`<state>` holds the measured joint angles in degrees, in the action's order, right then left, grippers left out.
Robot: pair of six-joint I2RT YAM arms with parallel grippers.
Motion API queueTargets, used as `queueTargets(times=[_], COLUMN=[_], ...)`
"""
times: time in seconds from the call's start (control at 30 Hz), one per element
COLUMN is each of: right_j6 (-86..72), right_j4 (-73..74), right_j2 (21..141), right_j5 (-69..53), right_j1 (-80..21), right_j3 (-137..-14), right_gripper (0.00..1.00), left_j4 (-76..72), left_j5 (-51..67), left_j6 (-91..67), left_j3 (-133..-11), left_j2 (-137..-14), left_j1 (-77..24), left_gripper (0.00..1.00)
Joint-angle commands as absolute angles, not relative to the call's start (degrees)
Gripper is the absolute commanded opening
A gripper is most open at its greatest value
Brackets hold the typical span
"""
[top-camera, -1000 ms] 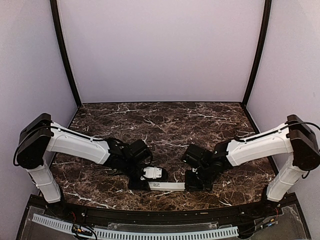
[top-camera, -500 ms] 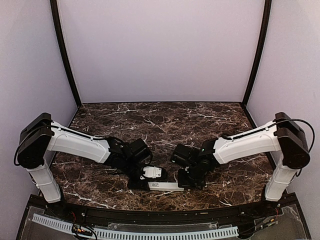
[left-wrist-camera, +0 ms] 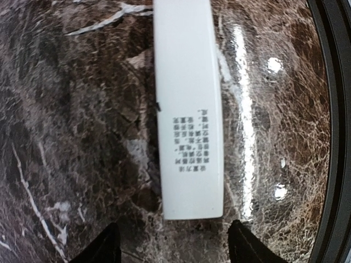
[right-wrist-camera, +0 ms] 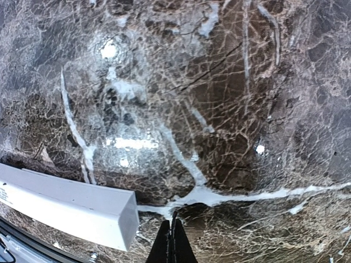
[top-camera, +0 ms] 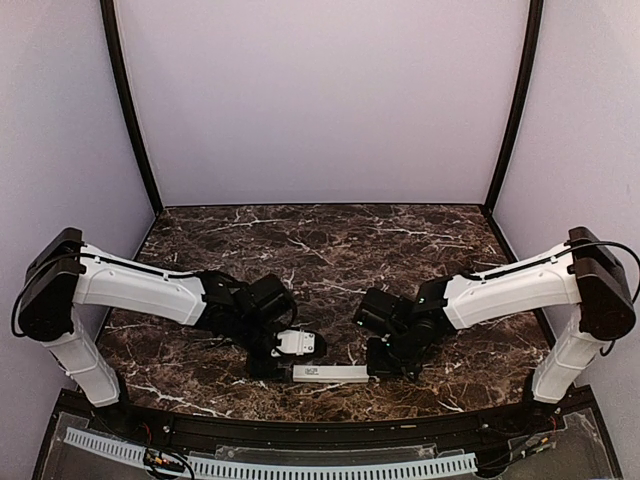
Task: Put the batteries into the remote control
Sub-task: Load the battery cover onto the remote control without the battery cover.
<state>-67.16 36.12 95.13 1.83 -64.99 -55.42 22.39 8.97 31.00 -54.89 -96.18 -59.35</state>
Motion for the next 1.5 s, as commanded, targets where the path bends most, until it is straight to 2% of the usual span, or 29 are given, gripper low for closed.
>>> queueTargets(times=[0.0, 0.23, 0.3, 0.53, 0.87, 1.0, 1.1, 1.13, 1.2, 1.27, 1.3, 1.33, 1.47], right_j6=[-66.6, -65.8, -65.9, -66.5, -65.6, -65.0, -62.5, -61.2, -55.6, -47.7, -44.0, -40.1, -20.6], right_j4=[36.9, 35.2, 35.1, 30.1, 31.9, 36.0, 40.1, 41.8, 43.8, 43.4, 43.3, 43.3, 38.8], right_j2=[94.7, 96.5, 96.5, 97.3, 97.3, 96.3, 92.4, 90.8, 87.5, 85.0, 84.2, 83.9, 83.9], right_j5=[3.2, 2.2, 2.2, 0.5, 1.8, 3.6, 6.2, 7.4, 9.4, 9.5, 9.8, 10.4, 6.4], right_j1=[-64.8, -64.8, -64.8, -64.8, -64.9, -64.3, -62.9, -62.3, -61.4, -61.1, -61.0, -61.1, -62.5], right_j3=[-55.0, -55.9, -55.9, -56.3, -58.9, -58.8, -57.0, -56.7, -56.7, -57.8, -58.7, -59.8, -63.7], right_gripper=[0.0, 0.0, 0.0, 0.0, 0.0, 0.0, 0.0, 0.03, 0.23, 0.54, 0.8, 0.96, 0.99], left_j4=[29.3, 30.2, 29.3, 25.4, 22.3, 24.2, 26.5, 27.1, 29.5, 33.2, 34.1, 35.0, 32.6], left_j5=[1.7, 3.8, 6.4, 13.5, 17.7, 15.5, 7.8, 6.0, 0.7, -1.8, -3.6, -4.7, -10.4], left_j6=[29.9, 28.0, 27.2, 25.4, 24.2, 24.9, 25.2, 24.3, 21.0, 16.9, 14.7, 13.6, 7.2], left_j3=[-55.0, -56.5, -57.2, -56.0, -56.6, -56.7, -56.5, -56.5, -58.0, -61.0, -62.5, -63.1, -61.3], left_j2=[-91.9, -95.8, -97.3, -98.0, -98.3, -97.8, -96.8, -96.6, -96.7, -97.6, -97.9, -97.7, -91.5], left_j1=[-59.5, -59.5, -59.6, -59.5, -59.5, -59.5, -59.5, -59.4, -58.7, -57.3, -56.9, -56.2, -52.7], left_gripper=[0.54, 0.18, 0.14, 0.1, 0.1, 0.1, 0.1, 0.11, 0.14, 0.19, 0.23, 0.25, 0.46])
